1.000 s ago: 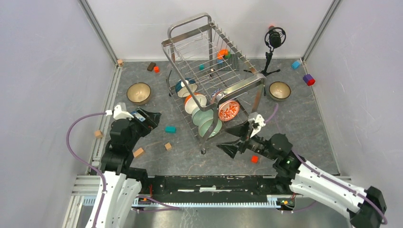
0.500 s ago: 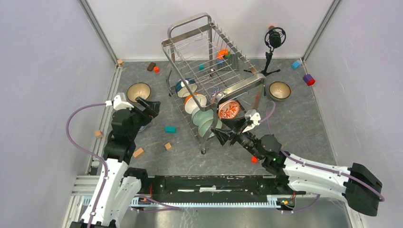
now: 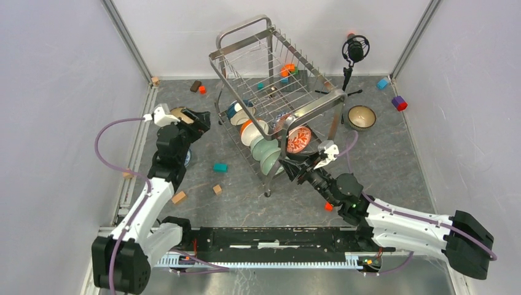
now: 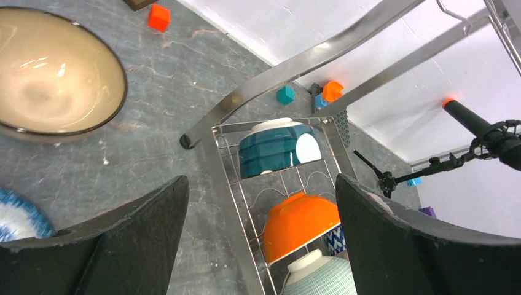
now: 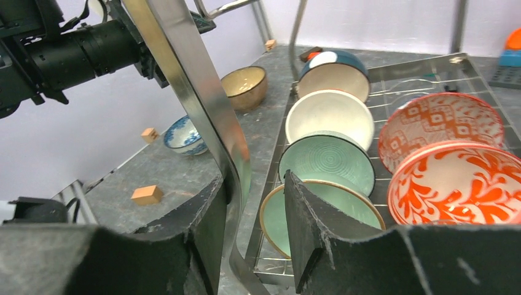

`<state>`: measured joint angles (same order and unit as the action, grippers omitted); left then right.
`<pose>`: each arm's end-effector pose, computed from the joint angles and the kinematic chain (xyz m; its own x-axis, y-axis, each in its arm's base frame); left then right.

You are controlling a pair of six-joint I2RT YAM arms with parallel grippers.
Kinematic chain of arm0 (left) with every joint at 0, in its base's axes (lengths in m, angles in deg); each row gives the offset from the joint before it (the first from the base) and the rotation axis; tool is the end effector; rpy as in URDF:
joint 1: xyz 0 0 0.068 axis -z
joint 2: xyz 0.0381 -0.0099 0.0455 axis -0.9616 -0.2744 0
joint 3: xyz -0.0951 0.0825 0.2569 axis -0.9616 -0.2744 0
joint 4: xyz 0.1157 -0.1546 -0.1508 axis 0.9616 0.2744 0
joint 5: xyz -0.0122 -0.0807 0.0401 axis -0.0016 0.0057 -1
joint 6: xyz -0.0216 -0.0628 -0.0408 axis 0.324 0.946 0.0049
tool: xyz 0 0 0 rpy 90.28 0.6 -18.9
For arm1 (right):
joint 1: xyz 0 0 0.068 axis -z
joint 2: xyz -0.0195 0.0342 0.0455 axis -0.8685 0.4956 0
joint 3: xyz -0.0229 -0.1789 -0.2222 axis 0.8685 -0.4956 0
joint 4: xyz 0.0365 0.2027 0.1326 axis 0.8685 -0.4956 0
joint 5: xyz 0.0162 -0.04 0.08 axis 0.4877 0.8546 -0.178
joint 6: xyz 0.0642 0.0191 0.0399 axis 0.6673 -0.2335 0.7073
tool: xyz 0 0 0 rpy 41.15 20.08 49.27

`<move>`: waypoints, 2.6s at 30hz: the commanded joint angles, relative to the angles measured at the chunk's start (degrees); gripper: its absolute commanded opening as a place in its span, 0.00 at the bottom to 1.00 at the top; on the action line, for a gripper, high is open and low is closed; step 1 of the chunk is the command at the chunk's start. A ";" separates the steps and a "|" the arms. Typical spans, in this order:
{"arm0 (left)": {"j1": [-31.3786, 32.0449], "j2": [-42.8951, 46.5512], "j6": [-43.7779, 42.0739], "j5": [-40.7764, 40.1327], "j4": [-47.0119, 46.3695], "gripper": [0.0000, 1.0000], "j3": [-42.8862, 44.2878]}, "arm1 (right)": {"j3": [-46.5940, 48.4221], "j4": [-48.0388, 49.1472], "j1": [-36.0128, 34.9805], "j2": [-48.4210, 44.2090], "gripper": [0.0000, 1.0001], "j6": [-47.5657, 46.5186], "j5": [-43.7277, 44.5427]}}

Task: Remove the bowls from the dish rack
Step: Adjust the dish rack at the center of the board.

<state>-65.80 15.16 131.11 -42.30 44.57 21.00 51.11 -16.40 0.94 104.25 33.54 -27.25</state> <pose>0.2230 -0.0236 0.2973 -0.1231 -0.6462 -0.7532 -0.0882 0.7630 -0.6403 0.1205 0.1655 0.2784 -0.1364 0.3835 -0.9134 -0.6708 0.6427 0.3700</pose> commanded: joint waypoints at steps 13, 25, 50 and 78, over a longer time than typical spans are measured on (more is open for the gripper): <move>3.20 -30.82 -27.58 9.51 -40.68 0.96 10.17 | -1.72 -7.25 11.54 -6.29 0.42 2.09 -0.53; 3.42 -47.57 -33.56 11.10 -36.13 0.80 24.93 | -0.61 -9.86 11.74 -7.25 0.54 3.17 -10.05; 9.38 -36.16 -33.74 1.81 -30.64 0.02 16.20 | 1.88 -14.53 11.72 -6.79 0.90 3.20 -1.48; 16.24 -3.46 -19.65 -13.59 -9.56 0.02 -2.19 | 6.59 -44.89 11.98 -24.25 0.98 -1.08 11.42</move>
<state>-50.26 7.93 102.74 -52.37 35.31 19.89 54.67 -55.55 12.85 84.39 32.42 -17.79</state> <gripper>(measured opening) 0.383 0.979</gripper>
